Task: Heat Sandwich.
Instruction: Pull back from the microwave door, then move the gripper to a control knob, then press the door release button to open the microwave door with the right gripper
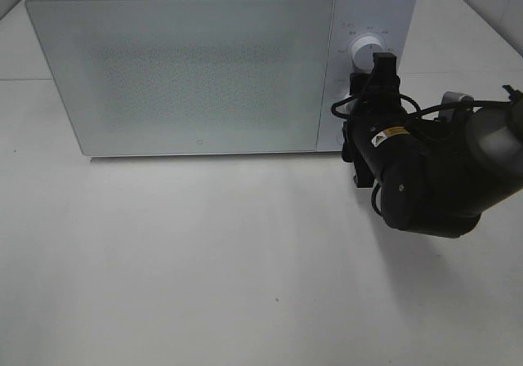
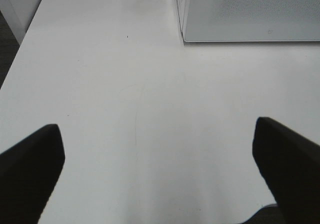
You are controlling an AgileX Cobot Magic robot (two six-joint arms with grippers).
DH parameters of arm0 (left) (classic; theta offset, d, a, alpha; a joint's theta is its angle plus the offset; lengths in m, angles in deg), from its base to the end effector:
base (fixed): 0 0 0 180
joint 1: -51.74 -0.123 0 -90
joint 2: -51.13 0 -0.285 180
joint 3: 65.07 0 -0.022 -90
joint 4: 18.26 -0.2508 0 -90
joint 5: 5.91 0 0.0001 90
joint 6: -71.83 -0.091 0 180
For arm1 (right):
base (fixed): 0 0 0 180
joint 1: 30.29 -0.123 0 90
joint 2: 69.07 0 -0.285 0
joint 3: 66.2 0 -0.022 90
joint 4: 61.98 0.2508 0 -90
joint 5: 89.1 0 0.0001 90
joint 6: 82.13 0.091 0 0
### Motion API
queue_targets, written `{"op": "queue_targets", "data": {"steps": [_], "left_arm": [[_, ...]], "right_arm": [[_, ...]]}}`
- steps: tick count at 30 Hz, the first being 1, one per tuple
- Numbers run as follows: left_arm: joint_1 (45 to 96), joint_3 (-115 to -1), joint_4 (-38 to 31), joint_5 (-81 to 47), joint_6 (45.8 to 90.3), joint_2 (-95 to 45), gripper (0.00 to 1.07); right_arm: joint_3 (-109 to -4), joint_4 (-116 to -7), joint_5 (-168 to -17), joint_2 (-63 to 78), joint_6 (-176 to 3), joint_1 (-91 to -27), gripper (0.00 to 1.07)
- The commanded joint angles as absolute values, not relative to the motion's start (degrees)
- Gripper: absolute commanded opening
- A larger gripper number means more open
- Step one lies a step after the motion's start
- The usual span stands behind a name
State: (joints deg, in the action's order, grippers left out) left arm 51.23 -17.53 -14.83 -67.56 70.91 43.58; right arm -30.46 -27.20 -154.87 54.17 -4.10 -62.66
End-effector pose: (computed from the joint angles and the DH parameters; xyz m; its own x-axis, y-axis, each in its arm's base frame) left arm -0.0083 -0.0049 0.2811 -0.4497 -0.0164 -0.8930 0.0326 0.9989 -0.0347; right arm 0.3157 0.1441 0.1246 -0.0140 0.9999 -0.0015 0.1144 0.0031 0.9934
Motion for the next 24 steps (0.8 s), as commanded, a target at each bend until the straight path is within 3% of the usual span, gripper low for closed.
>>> {"op": "queue_targets", "data": {"steps": [1,13,24], "left_arm": [[51.3,-17.5,-14.4,-67.3,71.1,45.0,0.98],[51.3,-17.5,-14.4,-67.3,71.1,45.0,0.98],[51.3,-17.5,-14.4,-67.3,71.1,45.0,0.98]], "right_arm": [[-31.8,-29.7,-165.5,53.0,-4.7,-62.3,0.75],[-26.7,-33.7,-159.6,50.0,-8.3,-62.3,0.75],[-23.4,-41.0,-136.8,43.0,-24.1,-62.3,0.75]]}}
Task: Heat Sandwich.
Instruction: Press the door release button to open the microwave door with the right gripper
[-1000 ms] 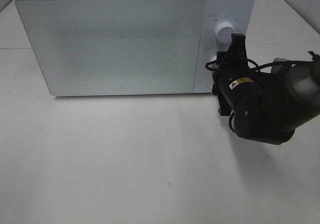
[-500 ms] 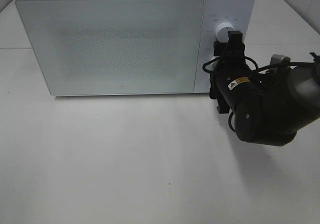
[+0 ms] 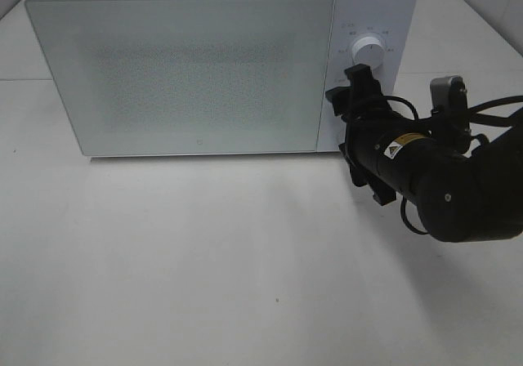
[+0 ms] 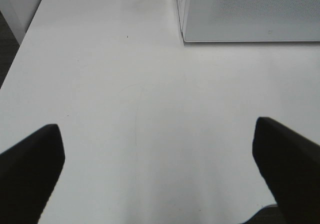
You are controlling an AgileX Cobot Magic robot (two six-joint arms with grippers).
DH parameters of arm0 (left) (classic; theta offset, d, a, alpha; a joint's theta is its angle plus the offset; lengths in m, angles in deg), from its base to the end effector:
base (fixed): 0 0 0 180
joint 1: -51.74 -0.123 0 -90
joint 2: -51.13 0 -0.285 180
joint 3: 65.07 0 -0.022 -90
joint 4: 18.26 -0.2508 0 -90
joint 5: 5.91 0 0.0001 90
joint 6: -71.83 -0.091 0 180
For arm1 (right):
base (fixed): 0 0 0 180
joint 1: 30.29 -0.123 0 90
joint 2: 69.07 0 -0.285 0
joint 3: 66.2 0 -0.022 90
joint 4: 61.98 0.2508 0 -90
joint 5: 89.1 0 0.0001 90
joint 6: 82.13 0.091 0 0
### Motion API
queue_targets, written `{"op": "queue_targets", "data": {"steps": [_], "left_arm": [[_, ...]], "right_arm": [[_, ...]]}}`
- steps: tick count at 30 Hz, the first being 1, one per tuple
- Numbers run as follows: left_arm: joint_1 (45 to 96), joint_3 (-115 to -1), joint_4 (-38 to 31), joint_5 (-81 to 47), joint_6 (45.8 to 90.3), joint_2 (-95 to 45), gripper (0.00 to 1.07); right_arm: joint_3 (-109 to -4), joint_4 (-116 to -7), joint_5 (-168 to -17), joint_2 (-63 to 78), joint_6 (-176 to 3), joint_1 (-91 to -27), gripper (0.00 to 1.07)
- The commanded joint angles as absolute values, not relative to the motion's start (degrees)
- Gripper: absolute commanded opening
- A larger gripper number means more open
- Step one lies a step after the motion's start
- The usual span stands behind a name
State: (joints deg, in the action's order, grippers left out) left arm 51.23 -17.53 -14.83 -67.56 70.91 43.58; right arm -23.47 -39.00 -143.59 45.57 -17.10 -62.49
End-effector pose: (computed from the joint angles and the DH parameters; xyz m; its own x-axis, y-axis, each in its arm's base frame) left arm -0.0083 -0.0049 0.2811 -0.4497 -0.0164 -0.8930 0.0326 0.9989 -0.0347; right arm 0.2852 0.1455 0.1364 -0.2837 0.9207 -0.2679 0.1695 0.3231 0.9311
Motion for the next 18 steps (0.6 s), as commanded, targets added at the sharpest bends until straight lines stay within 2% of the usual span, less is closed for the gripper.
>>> {"op": "queue_targets", "data": {"steps": [1,11,15,18], "left_arm": [[51.3,-17.5,-14.4,-67.3,71.1,45.0,0.98],[51.3,-17.5,-14.4,-67.3,71.1,45.0,0.98],[51.3,-17.5,-14.4,-67.3,71.1,45.0,0.98],[51.3,-17.5,-14.4,-67.3,71.1,45.0,0.98]], "right_arm": [[-23.4,-41.0,-134.8,42.2,-26.2,-62.3,0.75],[-23.9,-40.9,-115.1,35.1,-52.6,-62.3,0.74],[-26.7,-40.8,-102.5,31.2,-67.4,-62.3,0.74],[-27.7,-40.9,-98.6,30.0,-71.0,-62.3,0.74]]}}
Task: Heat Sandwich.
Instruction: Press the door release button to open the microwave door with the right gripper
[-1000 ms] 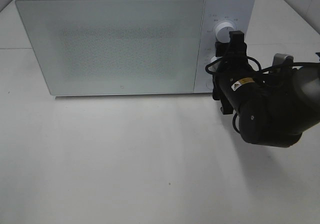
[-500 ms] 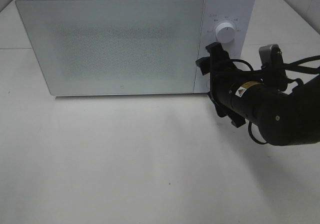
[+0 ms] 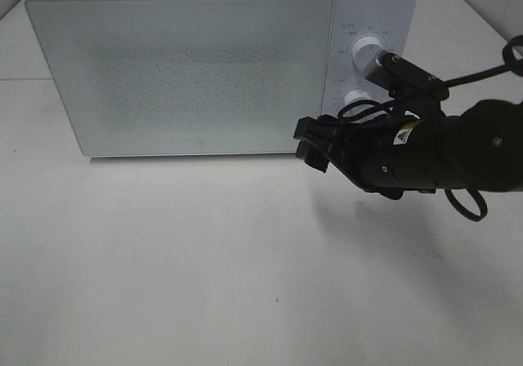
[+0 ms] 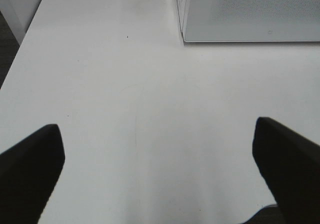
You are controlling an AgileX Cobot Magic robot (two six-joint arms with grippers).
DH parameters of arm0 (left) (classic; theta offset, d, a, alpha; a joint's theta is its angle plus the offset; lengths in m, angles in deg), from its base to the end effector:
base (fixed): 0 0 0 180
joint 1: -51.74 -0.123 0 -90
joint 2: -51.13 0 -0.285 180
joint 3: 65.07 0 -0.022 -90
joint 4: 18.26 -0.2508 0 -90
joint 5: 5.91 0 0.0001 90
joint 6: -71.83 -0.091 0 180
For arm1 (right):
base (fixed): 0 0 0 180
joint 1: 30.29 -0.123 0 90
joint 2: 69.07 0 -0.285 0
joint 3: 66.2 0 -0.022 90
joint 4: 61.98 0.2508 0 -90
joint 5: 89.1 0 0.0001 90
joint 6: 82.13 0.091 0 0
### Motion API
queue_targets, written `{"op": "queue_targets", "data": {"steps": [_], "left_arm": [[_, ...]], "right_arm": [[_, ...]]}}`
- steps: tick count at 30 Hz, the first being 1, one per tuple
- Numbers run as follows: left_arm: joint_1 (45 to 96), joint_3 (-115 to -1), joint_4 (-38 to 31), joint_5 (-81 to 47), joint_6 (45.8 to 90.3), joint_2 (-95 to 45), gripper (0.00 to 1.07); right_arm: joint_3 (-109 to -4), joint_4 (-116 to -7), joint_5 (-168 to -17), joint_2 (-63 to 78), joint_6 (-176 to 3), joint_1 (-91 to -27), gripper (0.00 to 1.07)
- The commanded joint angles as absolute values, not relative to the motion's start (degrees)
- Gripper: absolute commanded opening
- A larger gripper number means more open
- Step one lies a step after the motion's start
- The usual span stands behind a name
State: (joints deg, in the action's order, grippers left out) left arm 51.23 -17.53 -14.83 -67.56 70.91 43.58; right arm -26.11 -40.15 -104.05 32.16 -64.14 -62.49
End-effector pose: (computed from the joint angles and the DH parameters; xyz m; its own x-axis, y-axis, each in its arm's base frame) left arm -0.0083 -0.0049 0.2811 -0.4497 -0.0164 -0.8930 0.0326 0.9989 -0.0347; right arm 0.2596 0.1532 0.1654 -0.6927 0.3064 -0.6529 -0.0369 0.8890 0.4564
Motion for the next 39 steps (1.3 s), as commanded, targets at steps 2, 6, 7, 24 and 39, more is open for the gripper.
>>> {"op": "queue_targets", "data": {"steps": [2,6,7,24,39], "left_arm": [[51.3,-17.5,-14.4,-67.3,71.1,45.0,0.98],[51.3,-17.5,-14.4,-67.3,71.1,45.0,0.98],[51.3,-17.5,-14.4,-67.3,71.1,45.0,0.98],[51.3,-17.5,-14.4,-67.3,71.1,45.0,0.98],[51.3,-17.5,-14.4,-67.3,71.1,45.0,0.98]], "right_arm": [[-29.3,-41.5,-93.5,29.0,-75.5,-62.3,0.74],[-30.5,-44.6,-87.7,27.5,-77.4,-62.3,0.74],[-30.5,-44.6,-87.7,27.5,-77.4,-62.3,0.74],[-30.5,-68.9,-64.5,6.4,-66.1,-62.3,0.74],[-30.5,-69.7,-46.9,-10.6,-66.7,-62.3,0.75]]}}
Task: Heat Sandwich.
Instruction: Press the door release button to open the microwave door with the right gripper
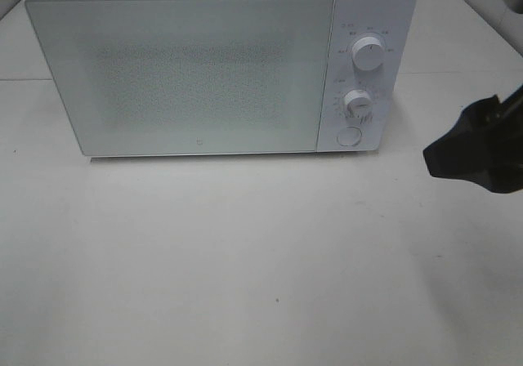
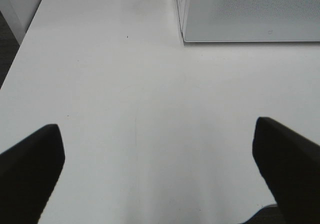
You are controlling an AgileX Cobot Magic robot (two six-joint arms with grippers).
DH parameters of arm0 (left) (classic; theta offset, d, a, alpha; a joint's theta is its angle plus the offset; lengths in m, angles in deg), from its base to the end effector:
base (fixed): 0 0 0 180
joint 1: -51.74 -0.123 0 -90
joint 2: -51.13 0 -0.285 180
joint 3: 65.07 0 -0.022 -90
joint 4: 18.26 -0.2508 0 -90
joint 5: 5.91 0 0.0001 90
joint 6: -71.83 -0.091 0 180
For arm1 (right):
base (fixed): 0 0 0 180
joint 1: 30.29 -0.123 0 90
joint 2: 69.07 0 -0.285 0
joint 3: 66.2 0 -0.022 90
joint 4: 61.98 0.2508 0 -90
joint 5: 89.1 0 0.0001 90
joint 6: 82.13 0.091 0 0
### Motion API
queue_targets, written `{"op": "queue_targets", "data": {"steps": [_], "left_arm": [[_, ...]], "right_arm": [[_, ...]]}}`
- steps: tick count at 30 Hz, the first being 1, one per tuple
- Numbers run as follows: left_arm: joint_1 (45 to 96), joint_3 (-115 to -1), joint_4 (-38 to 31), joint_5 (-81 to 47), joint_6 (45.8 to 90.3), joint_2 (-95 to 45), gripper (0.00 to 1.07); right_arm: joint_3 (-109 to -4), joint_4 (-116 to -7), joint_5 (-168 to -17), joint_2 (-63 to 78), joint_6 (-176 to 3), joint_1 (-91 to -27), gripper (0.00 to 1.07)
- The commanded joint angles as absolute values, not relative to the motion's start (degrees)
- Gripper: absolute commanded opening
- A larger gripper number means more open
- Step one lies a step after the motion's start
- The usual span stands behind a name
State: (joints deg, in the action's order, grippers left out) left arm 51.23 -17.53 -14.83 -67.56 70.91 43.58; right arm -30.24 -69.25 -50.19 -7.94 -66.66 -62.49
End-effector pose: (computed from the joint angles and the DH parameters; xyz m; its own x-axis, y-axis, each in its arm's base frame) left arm -0.0083 -0.0049 0.2811 -0.4497 -0.0164 -0.8930 0.0326 0.9989 -0.0347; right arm 0.1538 0.0883 0.2984 -0.6800 -0.2277 -0.6970 -0.3740 0.9253 0.0626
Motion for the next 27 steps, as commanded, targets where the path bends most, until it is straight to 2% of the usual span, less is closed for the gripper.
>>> {"op": "queue_targets", "data": {"steps": [1,11,19,23,24,27], "left_arm": [[51.3,-17.5,-14.4,-67.3,71.1,45.0,0.98],[51.3,-17.5,-14.4,-67.3,71.1,45.0,0.98],[51.3,-17.5,-14.4,-67.3,71.1,45.0,0.98],[51.3,-17.5,-14.4,-67.3,71.1,45.0,0.98],[51.3,-17.5,-14.4,-67.3,71.1,45.0,0.98],[51.3,-17.5,-14.4,-67.3,71.1,45.0,0.98]], "right_arm": [[-30.5,-69.7,-46.9,-10.6,-66.7,-62.3,0.75],[-30.4,-72.7,-34.0,-25.8,-71.1,-62.3,0.75],[-29.7,-72.7,-30.4,-31.1,-71.2,-62.1,0.75],[-27.5,-72.3,-30.6,-34.2,-71.8,-57.7,0.74],[-26.5,-72.2,-30.6,-36.2,-73.4,-54.4,0.74],[-25.5,-72.1,-30.6,-39.6,-76.0,-50.5,0.74]]}}
